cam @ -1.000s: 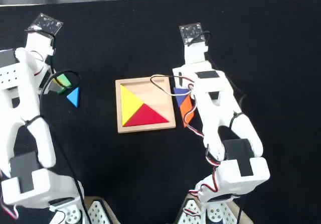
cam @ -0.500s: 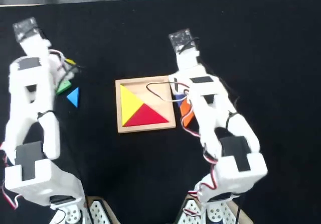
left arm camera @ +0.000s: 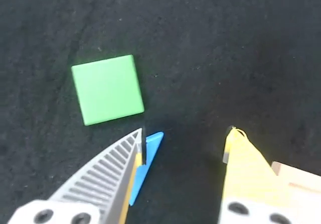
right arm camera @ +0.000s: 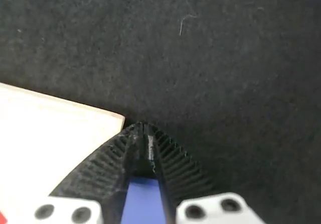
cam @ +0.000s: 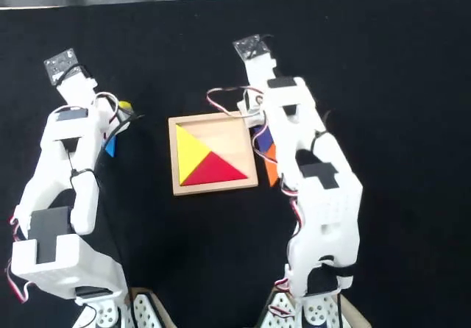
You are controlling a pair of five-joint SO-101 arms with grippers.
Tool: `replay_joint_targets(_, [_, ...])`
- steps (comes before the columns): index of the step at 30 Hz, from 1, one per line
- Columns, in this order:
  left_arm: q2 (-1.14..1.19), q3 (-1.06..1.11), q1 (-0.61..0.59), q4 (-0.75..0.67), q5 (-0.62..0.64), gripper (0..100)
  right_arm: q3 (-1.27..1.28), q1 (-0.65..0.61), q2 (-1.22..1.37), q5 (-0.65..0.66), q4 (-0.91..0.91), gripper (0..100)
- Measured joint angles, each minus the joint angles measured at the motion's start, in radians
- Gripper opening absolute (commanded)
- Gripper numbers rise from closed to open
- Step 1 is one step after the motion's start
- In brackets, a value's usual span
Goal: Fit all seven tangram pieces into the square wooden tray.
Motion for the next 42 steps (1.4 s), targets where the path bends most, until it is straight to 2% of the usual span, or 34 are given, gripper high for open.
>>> replay_joint_targets(8, [0.0,0.02,0.006,-0.032,0.0,26,-0.028,-0.006,0.006,0.003,0.084,1.1])
replay_joint_targets(17, [0.0,0.055,0.006,-0.086,0.0,26,0.084,-0.135,-0.075,0.0,0.104,1.1])
replay_joint_targets(23, [0.0,0.055,0.006,-0.087,0.0,26,0.18,-0.078,-0.212,-0.121,0.112,1.1])
replay_joint_targets(29, [0.0,0.055,0.006,-0.094,0.0,26,0.304,-0.061,-0.334,-0.054,0.114,1.1])
replay_joint_targets(37, [0.0,0.055,0.006,-0.11,0.0,26,0.304,-0.132,-0.255,-0.035,0.117,1.1])
replay_joint_targets(42, [0.0,0.055,0.006,-0.11,0.0,26,0.219,-0.133,-0.17,-0.037,0.206,1.1])
